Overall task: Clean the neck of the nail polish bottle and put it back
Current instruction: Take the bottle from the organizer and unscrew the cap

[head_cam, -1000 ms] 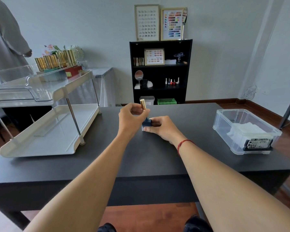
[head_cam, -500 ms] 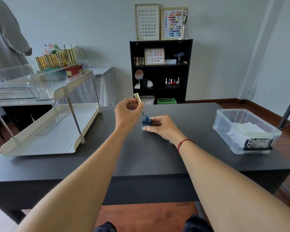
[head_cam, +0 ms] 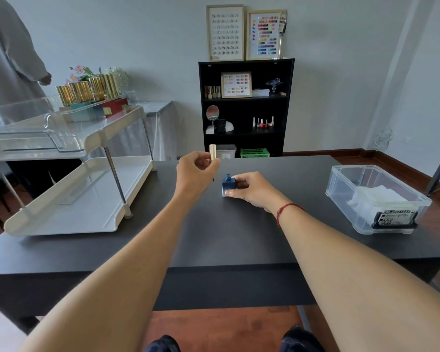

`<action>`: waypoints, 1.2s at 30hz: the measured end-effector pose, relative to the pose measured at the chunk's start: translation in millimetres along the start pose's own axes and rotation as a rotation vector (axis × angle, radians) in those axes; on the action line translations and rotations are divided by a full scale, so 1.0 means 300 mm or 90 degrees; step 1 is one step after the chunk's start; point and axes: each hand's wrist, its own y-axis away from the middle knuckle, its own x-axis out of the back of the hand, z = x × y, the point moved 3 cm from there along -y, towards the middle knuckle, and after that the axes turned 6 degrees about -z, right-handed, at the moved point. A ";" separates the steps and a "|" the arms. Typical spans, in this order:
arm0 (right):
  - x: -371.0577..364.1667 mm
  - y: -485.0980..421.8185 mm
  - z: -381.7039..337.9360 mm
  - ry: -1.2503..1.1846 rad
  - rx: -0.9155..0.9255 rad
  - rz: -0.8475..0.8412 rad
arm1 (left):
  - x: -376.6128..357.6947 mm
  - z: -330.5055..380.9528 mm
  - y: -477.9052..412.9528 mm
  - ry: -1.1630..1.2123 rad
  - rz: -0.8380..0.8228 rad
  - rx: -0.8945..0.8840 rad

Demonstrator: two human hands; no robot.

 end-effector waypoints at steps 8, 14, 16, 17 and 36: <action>0.006 0.004 0.000 0.074 0.010 0.054 | 0.012 0.002 -0.011 -0.196 -0.114 -0.019; 0.032 0.029 -0.003 0.129 0.017 0.106 | 0.044 0.004 -0.008 -0.187 -0.132 0.003; 0.032 0.036 -0.005 0.131 0.013 0.114 | 0.048 0.008 -0.003 -0.170 -0.121 0.009; 0.030 0.038 -0.005 0.133 0.011 0.118 | 0.048 0.009 -0.001 -0.162 -0.118 0.011; 0.021 0.051 0.013 0.120 0.019 0.167 | 0.017 -0.021 0.023 -0.068 -0.139 0.049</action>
